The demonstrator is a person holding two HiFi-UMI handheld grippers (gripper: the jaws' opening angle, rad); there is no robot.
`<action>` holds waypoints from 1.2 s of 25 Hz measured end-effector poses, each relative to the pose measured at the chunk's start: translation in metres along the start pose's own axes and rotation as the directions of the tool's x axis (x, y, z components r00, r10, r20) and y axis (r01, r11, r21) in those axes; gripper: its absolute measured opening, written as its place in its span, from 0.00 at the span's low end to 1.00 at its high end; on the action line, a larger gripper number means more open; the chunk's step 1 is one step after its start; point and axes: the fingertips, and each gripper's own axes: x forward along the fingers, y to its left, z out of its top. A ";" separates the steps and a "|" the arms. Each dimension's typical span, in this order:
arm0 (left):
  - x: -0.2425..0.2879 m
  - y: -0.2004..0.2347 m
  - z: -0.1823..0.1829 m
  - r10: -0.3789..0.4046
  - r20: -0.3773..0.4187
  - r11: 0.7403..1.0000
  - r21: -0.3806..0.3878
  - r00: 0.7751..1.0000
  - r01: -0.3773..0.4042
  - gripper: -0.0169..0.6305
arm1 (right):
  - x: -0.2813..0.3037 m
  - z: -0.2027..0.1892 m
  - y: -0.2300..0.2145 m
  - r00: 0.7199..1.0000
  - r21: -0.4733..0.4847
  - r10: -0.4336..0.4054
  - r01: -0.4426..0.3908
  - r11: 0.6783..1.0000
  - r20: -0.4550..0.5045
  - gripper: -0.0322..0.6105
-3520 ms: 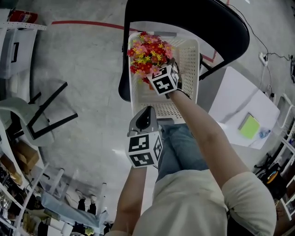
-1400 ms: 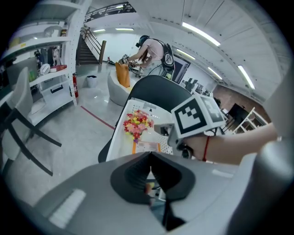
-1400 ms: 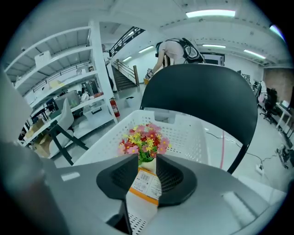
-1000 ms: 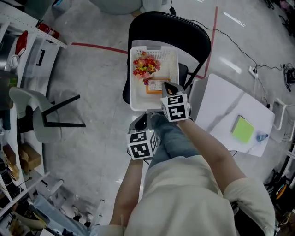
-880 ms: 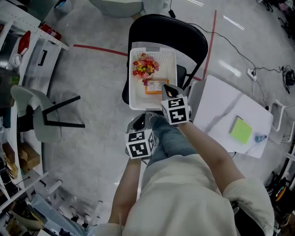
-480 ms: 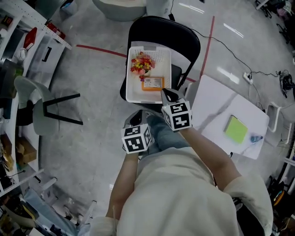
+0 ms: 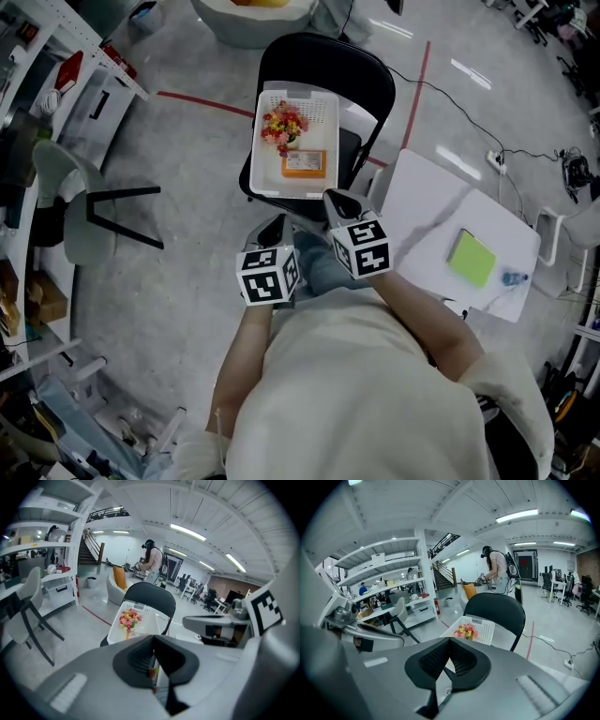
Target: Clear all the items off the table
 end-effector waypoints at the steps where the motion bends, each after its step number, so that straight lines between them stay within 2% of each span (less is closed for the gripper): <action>1: -0.004 -0.001 0.000 0.006 0.006 1.000 -0.001 1.000 -0.006 0.04 | -0.005 -0.002 0.002 1.000 0.000 0.004 -0.004 1.000 0.003 0.05; 14: -0.040 -0.022 -0.019 -0.016 0.030 0.999 0.035 0.999 0.015 0.04 | -0.057 -0.027 0.024 0.999 0.022 0.036 -0.036 0.999 0.024 0.05; 22: -0.039 -0.059 -0.033 -0.101 -0.014 0.993 0.063 0.995 0.102 0.04 | -0.089 -0.055 0.013 0.999 0.095 0.031 -0.029 0.995 -0.024 0.05; 30: -0.028 -0.102 -0.036 -0.205 -0.064 0.967 0.142 0.977 0.212 0.04 | -0.108 -0.065 -0.013 0.999 0.166 -0.045 0.047 0.985 -0.012 0.05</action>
